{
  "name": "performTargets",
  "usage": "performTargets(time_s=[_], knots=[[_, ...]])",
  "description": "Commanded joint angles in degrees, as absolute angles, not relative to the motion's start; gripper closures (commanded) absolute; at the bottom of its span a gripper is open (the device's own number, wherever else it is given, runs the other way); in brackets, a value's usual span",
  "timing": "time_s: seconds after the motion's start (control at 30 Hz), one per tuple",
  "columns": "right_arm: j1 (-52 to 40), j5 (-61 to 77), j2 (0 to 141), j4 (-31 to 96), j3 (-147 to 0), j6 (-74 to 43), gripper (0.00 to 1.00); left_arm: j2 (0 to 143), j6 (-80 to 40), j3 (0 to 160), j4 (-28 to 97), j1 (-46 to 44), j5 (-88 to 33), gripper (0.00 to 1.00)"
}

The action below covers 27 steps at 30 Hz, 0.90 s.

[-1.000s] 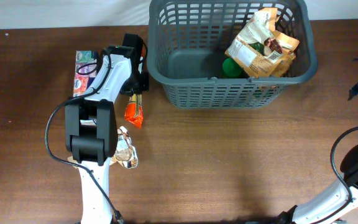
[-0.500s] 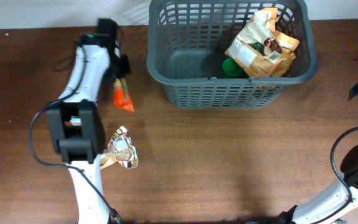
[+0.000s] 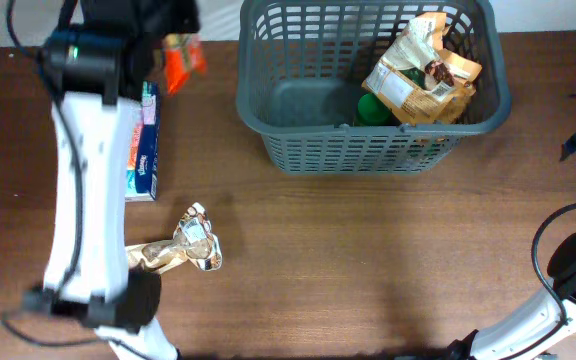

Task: Pack container
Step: 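Lift the spaghetti package and lower it into the basket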

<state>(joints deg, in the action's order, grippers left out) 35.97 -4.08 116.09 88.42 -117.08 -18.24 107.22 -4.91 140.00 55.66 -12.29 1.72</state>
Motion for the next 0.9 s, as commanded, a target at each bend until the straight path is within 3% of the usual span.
performTargets(time_s=[0.0,0.13,0.43,0.87], knots=[[36.0,-4.6,115.9,88.4,-116.8,-18.9,0.01,102.0,6.3,142.5,52.1,-17.8,1.2,0.98],[36.0,-4.6,115.9,88.4,-116.8,-18.9,0.01,102.4,7.4,142.5,48.9,-22.2,0.2,0.98],[36.0,-4.6,115.9,88.4,-116.8,-18.9,0.01,110.6,7.4,142.5,41.7,-25.6,-14.5,0.98],[36.0,-4.6,115.9,88.4,-116.8,-18.9,0.01,122.4,6.9,142.5,35.8,-28.6,-18.9,0.98]])
